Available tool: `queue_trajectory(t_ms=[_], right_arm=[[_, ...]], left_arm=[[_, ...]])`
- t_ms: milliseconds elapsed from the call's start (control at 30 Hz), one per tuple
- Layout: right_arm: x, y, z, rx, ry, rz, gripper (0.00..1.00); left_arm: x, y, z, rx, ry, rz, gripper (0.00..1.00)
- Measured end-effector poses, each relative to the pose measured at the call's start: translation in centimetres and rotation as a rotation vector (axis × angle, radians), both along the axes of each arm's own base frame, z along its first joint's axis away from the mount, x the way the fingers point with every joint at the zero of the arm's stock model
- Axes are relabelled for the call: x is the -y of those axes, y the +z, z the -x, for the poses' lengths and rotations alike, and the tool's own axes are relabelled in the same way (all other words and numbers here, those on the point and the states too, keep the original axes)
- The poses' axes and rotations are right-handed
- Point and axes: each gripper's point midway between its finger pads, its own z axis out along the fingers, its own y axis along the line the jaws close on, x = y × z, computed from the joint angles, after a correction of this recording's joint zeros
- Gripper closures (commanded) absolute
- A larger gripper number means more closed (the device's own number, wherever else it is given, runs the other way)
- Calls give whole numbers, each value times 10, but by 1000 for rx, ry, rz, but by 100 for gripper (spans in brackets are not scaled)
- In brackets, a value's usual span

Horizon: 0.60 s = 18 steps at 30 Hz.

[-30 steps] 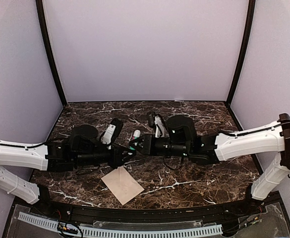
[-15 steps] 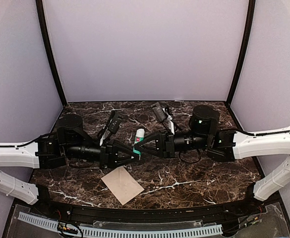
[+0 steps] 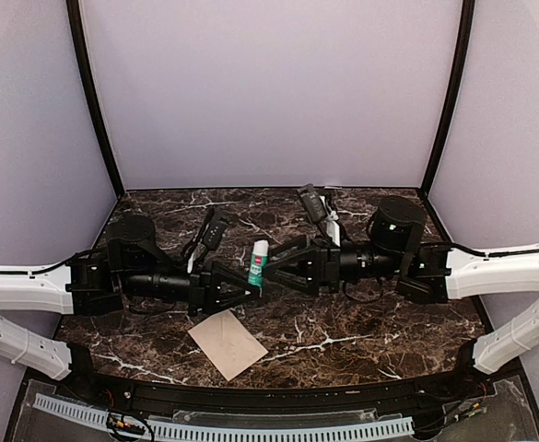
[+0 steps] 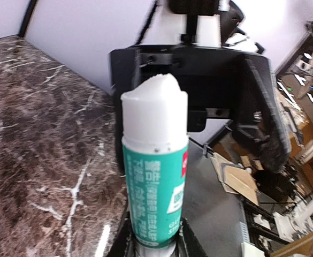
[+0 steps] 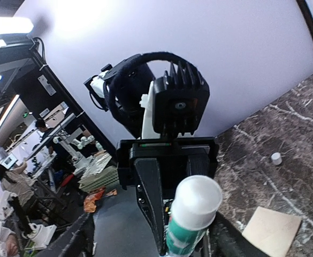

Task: Place the letter into the envelope and seal it
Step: Screw the solid glue.

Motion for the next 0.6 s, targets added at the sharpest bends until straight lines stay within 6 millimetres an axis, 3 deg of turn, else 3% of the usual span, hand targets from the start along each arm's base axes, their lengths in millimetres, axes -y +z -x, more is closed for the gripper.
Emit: queue_trajectory(t_ms=[100, 200, 300, 400, 600], right_arm=[[14, -1, -18, -17, -118, -9, 22], [24, -12, -44, -65, -269, 23, 32], [30, -35, -71, -150, -436, 107, 43], [31, -64, -92, -221, -553, 214, 45], [19, -103, -102, -291, -620, 348, 43]], left_arm=[[-6, -12, -19, 16, 119, -56, 100], [-14, -24, -40, 29, 251, -112, 100], [-26, -39, -61, 34, 389, -179, 100], [-33, -55, -78, 27, 488, -236, 100], [-37, -100, -96, 1, 588, -388, 100]])
